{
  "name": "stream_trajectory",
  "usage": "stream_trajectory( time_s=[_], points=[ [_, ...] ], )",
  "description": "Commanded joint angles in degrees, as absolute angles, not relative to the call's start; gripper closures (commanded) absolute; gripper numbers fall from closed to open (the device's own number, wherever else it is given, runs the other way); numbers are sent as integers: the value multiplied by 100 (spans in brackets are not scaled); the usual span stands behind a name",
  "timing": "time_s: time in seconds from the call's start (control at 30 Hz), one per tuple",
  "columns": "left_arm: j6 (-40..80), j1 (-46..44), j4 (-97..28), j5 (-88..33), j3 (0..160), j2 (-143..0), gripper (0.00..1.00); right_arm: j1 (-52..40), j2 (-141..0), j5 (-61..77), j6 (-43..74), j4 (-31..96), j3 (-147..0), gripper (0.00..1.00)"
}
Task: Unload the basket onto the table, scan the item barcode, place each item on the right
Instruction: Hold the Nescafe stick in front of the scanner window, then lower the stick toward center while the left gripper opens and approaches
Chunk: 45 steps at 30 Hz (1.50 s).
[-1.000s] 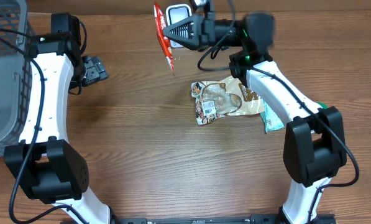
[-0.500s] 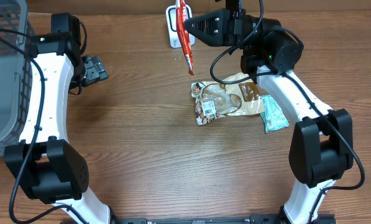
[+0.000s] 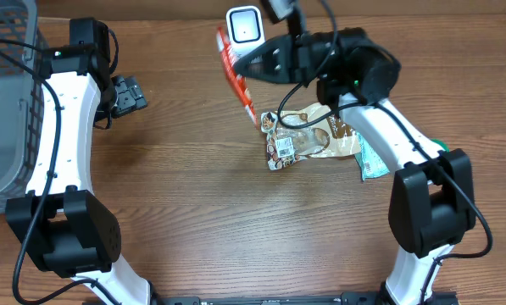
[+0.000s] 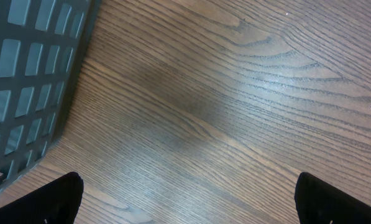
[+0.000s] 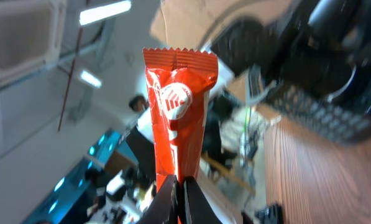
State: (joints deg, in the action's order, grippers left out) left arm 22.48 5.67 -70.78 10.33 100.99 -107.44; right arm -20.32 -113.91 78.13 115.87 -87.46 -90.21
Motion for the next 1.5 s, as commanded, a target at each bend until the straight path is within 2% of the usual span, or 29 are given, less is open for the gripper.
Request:
stream_trajectory(
  time_s=[0.0, 0.5, 1.23, 1.47],
  points=[
    [2226, 561, -7087, 1090, 10189, -10750, 0, -2290, -11513, 8300, 12269, -8973, -8995, 96],
    [2226, 561, -7087, 1092, 10189, -10750, 0, -3055, -11511, 8023, 12385, -8538, -8995, 96],
    [2292, 561, -7081, 1009, 10189, -10750, 0, -2893, -11511, 8468, 12385, -8541, -8995, 96],
    [2327, 558, -6558, 580, 10191, -10748, 0, -2884, -11511, 8989, 12298, -8530, -8995, 96]
  ],
)
